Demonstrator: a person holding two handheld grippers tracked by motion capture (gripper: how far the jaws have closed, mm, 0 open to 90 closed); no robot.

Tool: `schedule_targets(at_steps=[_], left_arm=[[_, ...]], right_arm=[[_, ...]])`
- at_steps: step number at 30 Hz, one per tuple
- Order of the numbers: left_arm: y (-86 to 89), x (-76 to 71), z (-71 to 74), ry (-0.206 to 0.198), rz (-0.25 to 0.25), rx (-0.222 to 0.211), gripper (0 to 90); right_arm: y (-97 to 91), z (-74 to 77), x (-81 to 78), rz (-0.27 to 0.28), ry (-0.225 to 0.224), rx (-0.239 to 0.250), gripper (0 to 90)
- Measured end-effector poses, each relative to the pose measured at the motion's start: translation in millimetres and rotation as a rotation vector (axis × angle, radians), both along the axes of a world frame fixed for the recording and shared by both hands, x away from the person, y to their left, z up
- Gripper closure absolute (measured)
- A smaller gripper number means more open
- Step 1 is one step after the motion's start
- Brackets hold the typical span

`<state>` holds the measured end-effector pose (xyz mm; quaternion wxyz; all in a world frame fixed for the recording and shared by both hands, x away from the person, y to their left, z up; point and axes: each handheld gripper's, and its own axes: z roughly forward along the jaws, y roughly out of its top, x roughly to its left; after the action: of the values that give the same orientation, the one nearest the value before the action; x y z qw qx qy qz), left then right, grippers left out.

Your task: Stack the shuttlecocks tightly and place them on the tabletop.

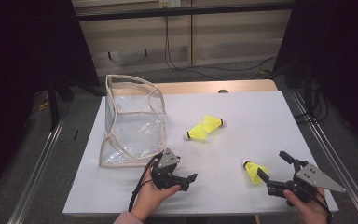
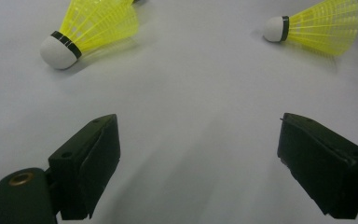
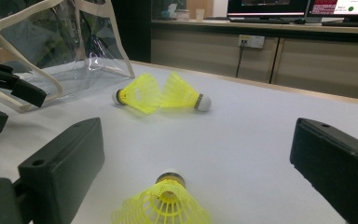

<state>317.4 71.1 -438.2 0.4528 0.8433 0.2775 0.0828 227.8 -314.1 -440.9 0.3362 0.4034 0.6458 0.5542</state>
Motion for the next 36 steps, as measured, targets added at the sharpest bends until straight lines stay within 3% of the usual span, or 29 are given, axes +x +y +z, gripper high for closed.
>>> schedule_targets(at_steps=[2,4,11,20,21,22,24,25,36], left_arm=[[1.9,-0.2,0.7,0.002,0.001,0.011,12.9],[3.1,-0.8,0.0,0.002,0.003,-0.009,12.6],[11.4,-2.5,0.6,0.001,-0.002,0.002,12.0],[20.4,-4.5,1.3,-0.008,-0.011,-0.019,10.8],[22.3,-3.9,2.2,-0.013,-0.013,-0.003,10.4],[22.5,-3.9,1.5,-0.016,-0.003,-0.026,10.3],[25.0,-3.8,3.0,-0.012,-0.01,-0.018,10.2],[24.6,-4.6,2.4,-0.014,-0.002,-0.039,9.9],[35.2,-5.8,5.5,-0.01,-0.011,-0.029,9.4]], right_arm=[[-0.3,0.2,-0.1,-0.002,-0.003,-0.002,2.9],[-0.3,0.2,-0.1,-0.001,-0.003,-0.001,2.8],[0.2,0.1,0.2,0.004,-0.003,-0.001,2.8],[0.1,0.3,-0.1,0.0,-0.002,-0.003,2.9],[0.1,0.3,0.0,-0.001,-0.003,-0.003,2.8],[0.2,0.1,0.2,0.004,-0.003,0.0,2.8],[0.3,0.2,0.2,0.003,-0.004,-0.002,2.8],[0.3,0.4,0.1,0.0,-0.004,-0.005,2.8],[0.3,0.2,0.3,0.003,-0.004,-0.002,2.8]])
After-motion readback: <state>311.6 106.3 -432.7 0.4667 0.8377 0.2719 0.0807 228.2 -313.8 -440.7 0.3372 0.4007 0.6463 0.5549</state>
